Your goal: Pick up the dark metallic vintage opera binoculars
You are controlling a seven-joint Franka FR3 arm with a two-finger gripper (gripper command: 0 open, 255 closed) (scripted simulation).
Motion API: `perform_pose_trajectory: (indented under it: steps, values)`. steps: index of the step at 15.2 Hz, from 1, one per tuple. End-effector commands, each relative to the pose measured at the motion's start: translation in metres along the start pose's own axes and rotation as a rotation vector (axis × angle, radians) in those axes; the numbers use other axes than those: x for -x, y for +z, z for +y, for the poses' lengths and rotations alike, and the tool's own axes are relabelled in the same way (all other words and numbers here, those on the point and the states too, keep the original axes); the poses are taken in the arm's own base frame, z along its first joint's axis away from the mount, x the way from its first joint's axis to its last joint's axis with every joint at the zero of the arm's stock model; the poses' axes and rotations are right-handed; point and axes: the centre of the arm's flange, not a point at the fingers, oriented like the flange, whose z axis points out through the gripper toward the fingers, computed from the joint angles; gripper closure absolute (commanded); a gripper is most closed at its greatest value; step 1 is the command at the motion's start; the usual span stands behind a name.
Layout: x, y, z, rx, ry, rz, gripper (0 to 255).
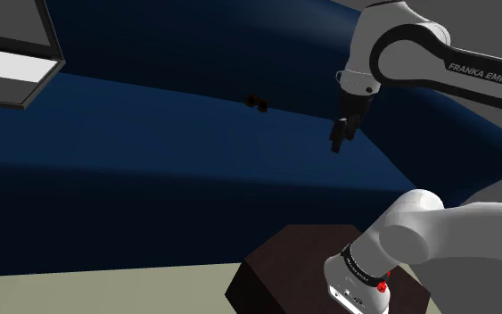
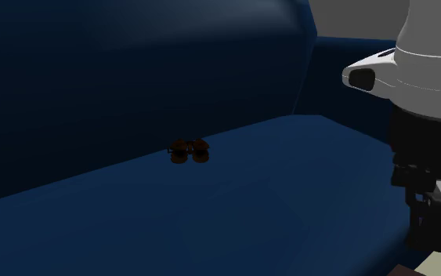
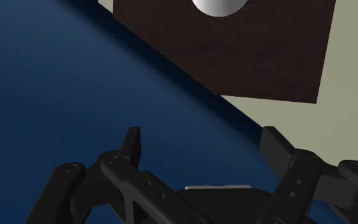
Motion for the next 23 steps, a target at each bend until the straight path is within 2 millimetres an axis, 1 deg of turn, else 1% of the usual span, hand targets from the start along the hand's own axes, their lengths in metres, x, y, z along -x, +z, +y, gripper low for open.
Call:
perform_pose_trajectory:
  steps: [1,12,23]
  values:
    - [0.0,0.0,0.0,0.0,0.0,0.0,0]
    - [-0.133,0.004,0.05,-0.096,0.061,0.05,0]
    - [-0.262,0.007,0.107,-0.192,0.122,0.099,0]
